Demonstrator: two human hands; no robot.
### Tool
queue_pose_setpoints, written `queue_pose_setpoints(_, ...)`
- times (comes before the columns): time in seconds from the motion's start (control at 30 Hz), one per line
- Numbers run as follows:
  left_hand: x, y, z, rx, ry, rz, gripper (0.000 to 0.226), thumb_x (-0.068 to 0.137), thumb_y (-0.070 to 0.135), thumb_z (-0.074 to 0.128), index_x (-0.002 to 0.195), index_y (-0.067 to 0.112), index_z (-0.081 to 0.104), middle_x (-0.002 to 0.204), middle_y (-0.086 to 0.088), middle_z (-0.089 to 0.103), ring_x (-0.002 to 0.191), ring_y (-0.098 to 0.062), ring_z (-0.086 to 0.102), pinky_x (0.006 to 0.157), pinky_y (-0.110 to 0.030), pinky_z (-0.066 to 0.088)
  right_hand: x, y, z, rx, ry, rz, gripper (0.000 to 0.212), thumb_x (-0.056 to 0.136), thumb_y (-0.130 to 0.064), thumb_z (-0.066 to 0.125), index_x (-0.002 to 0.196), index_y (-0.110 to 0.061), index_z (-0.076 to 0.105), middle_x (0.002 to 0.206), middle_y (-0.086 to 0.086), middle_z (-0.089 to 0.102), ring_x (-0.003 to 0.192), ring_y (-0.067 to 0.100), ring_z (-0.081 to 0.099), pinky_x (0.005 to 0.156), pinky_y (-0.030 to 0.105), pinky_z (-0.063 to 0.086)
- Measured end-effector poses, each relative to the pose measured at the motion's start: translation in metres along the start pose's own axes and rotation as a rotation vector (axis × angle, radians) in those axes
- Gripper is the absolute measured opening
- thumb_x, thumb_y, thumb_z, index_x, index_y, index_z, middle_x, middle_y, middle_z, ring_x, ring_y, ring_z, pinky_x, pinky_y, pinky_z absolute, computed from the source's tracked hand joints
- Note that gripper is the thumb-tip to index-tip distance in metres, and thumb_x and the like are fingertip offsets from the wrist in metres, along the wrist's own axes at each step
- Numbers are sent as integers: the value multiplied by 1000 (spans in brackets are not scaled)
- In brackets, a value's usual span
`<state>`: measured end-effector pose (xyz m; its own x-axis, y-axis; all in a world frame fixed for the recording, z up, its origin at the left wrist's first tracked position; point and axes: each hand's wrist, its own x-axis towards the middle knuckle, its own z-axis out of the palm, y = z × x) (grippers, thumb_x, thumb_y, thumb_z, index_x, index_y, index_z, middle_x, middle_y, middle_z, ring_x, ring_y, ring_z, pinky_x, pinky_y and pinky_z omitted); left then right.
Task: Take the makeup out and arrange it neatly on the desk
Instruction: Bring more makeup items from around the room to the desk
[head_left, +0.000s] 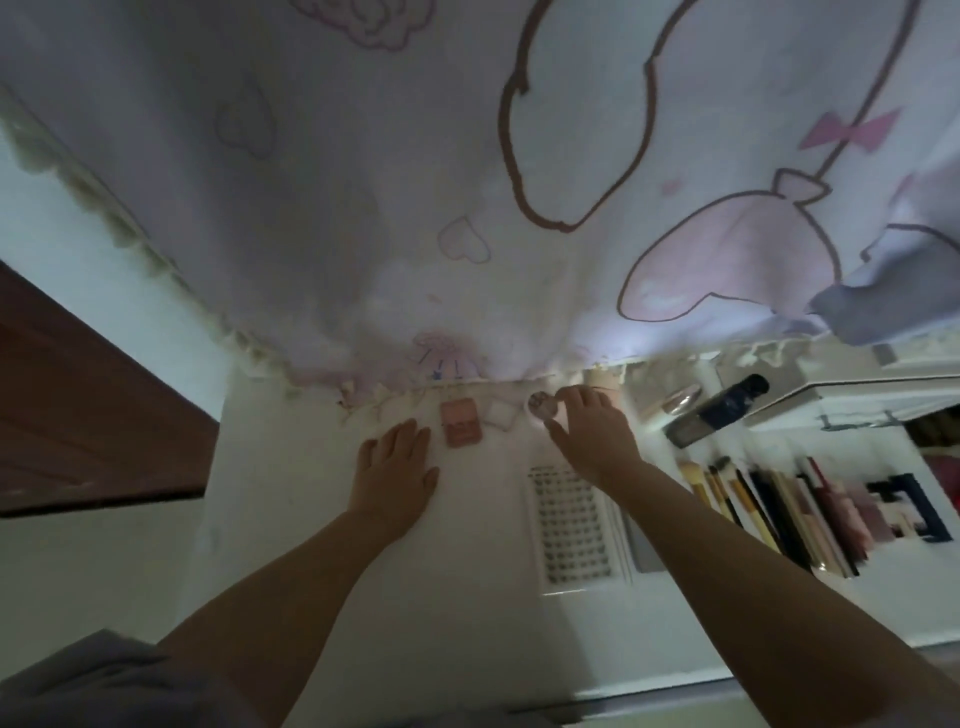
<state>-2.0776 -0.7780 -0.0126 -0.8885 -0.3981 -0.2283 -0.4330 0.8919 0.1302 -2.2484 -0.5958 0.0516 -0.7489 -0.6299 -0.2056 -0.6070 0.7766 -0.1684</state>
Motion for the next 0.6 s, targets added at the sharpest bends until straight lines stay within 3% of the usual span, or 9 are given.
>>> queue_pose_setpoints(0.07,8,-3,-18,32,-37,44,49,97,40,34,140,17,36,146,-5,33,131,-25,36,104,-39,30,-16,-2,-8,5,32,31,40,96,-37,45,129,-14,47,135,7,49,122,25,47,98,36,39)
queue_pose_setpoints(0.17,15,0,-53,18,15,110,48,97,37,28,137,12,39,140,-11,40,125,-29,43,98,-38,37,-49,-10,-18,-22,124,132,52,97,-48,27,134,-16,45,139,6,48,126,25,45,105,40,35)
queue_pose_setpoints(0.27,12,24,-83,-37,127,341,33,95,31,43,119,10,52,119,-12,56,107,-31,56,87,-38,45,-97,-22,-23,-22,230,316,65,93,-55,9,140,-20,37,147,6,39,135,26,35,111,46,24)
queue_pose_setpoints(0.37,-9,61,-98,-64,183,575,40,94,38,40,118,10,56,111,-11,62,97,-30,63,80,-40,53,-150,-32,-17,-36,247,484,65,93,-55,4,146,-23,26,155,4,24,144,24,18,115,51,13)
queue_pose_setpoints(0.5,-60,115,-91,-68,175,835,50,94,35,37,136,10,43,134,-14,50,118,-31,52,94,-42,43,-231,-33,9,8,219,726,57,98,-51,12,150,-27,11,160,1,2,147,20,-4,117,53,-3)
queue_pose_setpoints(0.6,-109,154,-71,-38,100,994,53,96,38,35,143,13,33,143,-11,42,128,-28,42,102,-41,36,-303,-40,28,42,227,902,61,96,-53,3,149,-27,12,160,1,4,147,20,-2,116,53,-3)
